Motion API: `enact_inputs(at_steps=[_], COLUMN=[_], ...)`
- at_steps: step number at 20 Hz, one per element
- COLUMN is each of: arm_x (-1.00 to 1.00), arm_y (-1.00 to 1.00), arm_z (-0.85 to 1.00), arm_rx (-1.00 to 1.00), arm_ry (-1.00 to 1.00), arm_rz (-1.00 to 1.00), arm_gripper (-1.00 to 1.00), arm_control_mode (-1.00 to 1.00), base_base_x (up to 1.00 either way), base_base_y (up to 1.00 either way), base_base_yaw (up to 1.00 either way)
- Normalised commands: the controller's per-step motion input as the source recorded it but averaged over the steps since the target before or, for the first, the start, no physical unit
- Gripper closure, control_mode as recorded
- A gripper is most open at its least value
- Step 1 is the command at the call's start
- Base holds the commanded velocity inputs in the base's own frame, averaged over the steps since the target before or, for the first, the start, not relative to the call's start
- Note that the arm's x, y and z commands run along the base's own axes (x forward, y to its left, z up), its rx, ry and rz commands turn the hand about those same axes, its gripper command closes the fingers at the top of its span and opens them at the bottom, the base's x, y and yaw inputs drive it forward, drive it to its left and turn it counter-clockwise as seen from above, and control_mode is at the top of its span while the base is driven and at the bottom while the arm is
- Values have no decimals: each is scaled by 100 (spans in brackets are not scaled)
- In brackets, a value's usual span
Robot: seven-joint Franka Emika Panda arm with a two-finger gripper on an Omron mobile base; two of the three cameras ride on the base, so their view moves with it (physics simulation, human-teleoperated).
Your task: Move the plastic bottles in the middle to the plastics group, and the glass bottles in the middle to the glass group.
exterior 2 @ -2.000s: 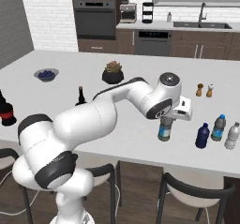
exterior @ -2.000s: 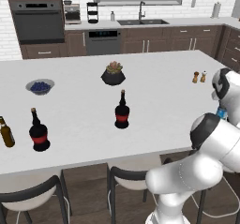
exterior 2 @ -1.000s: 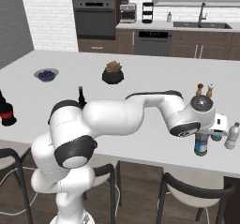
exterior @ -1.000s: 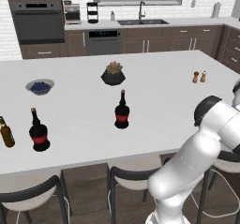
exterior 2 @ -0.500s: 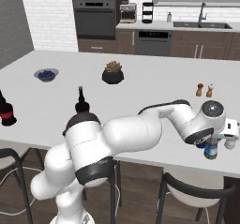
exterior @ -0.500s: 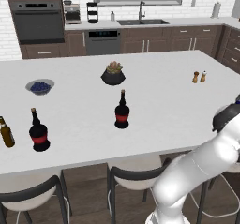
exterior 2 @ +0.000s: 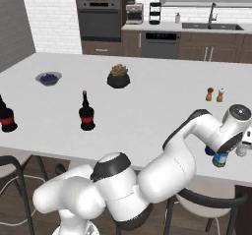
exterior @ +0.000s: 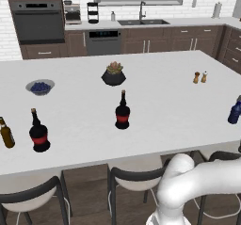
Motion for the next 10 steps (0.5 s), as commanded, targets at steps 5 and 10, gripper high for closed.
enact_inputs(at_steps=[5,10], arm_x=[3,2], arm_y=[0,-9], arm_z=[-19,-21], arm_rx=[6,0], arm_ry=[-1,-13], arm_rz=[0,0], arm_gripper=[100,100], arm_control_mode=[-100,-100], base_base_x=[0,0], base_base_y=[0,0], base_base_yaw=[0,0])
